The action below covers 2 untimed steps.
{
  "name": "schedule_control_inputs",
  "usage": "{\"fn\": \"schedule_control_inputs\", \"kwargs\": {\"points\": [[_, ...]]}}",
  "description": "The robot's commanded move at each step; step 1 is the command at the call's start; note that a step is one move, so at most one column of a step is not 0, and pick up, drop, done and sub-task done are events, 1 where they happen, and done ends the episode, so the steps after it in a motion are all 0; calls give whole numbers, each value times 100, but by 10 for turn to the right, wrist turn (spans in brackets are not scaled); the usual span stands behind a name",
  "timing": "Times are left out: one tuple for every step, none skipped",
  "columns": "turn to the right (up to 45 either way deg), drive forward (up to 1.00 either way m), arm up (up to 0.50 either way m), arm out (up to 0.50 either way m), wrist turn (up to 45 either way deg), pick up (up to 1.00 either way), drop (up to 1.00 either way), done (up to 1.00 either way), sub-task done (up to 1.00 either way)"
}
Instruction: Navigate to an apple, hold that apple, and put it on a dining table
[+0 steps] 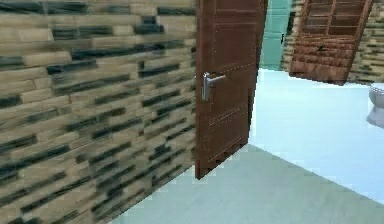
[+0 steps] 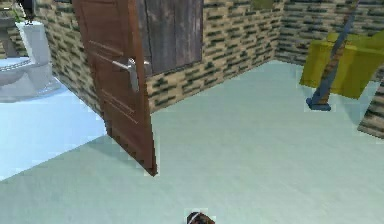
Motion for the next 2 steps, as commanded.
{"fn": "schedule_control_inputs", "kwargs": {"points": [[330, 0, 0, 0, 0, 0, 0, 0, 0], [0, 100, 0, 0, 0, 0, 0, 0, 0]]}}
